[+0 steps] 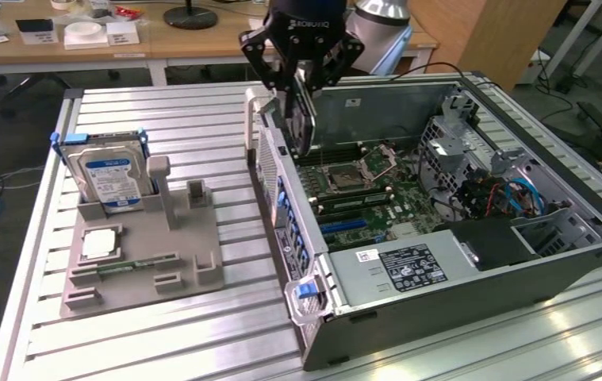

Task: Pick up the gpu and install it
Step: 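Pick up the gpu and move the gpu toward the slot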

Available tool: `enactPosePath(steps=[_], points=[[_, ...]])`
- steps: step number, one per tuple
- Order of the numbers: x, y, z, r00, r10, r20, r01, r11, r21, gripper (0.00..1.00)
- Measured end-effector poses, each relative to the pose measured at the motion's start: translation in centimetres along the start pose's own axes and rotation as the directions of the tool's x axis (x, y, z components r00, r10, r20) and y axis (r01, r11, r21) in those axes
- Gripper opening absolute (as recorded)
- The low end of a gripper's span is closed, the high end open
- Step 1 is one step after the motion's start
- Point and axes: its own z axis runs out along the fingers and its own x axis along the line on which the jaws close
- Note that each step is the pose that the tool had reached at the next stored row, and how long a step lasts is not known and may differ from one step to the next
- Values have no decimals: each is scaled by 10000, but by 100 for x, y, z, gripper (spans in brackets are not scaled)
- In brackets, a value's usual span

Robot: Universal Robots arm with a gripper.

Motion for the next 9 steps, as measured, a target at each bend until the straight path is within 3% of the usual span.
enactPosePath(steps=[6, 7, 9], points=[[-176, 8, 1, 10000, -1, 1, 1, 10000, -1, 28], [-337, 15, 1, 10000, 0, 0, 0, 10000, 0, 28], [-545, 24, 1, 10000, -1, 0, 1, 10000, 0, 28]])
